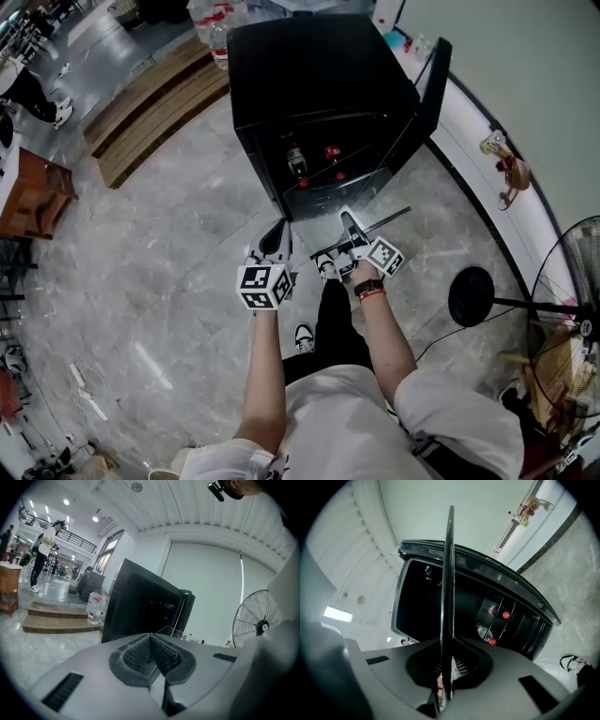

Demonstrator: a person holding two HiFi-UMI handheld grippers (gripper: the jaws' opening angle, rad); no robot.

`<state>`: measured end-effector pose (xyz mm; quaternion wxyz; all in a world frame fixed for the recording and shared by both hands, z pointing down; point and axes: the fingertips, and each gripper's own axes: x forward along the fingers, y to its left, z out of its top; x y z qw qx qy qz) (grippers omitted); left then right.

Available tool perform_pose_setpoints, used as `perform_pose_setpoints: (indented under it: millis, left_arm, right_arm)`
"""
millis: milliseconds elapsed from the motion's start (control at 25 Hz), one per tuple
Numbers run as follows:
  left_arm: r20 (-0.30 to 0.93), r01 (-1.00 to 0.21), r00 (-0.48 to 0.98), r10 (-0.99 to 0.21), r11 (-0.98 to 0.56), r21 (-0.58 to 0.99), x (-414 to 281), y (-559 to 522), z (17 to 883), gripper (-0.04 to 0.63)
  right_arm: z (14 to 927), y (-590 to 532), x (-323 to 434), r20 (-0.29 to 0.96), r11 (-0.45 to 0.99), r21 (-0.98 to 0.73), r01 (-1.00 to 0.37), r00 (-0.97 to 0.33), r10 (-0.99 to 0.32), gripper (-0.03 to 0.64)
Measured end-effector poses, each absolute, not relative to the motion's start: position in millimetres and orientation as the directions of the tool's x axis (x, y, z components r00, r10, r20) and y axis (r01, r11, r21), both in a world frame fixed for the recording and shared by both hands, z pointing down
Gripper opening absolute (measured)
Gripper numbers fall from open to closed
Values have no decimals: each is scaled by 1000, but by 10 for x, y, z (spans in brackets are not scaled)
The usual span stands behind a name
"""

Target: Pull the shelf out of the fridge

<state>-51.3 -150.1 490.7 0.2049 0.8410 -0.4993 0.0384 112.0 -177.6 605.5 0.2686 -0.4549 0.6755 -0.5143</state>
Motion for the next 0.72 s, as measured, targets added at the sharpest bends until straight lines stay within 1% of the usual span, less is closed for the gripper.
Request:
perform_pose_setpoints:
  millis: [160, 400, 640, 680, 720]
  left_arm:
    - [268, -852, 509, -818, -433, 294, -492, -1457, 4818, 18]
    - [246, -840, 532, -810, -469, 272, -492, -1372, 4613, 18]
    - [228, -824, 559, -797, -505, 256, -493, -1189, 4388, 18]
    - [224, -822, 562, -796, -510, 252, -503, -1157, 4355, 18]
    - [221, -821, 564, -795, -514, 249, -519, -1124, 4324, 18]
  right_arm:
    - [5728, -1684, 1187, 77, 91, -926, -366, -418, -905, 25]
    - [5267, -1561, 1220, 51, 164, -871, -463, -418, -907, 25]
    - [4896, -1302, 1184, 20, 190, -862, -470, -406, -914, 23]
    - [4841, -1264, 1178, 12, 191, -865, -465, -399, -917, 25]
    - [4778, -1229, 1143, -14, 197, -883, -425, -395, -918, 23]
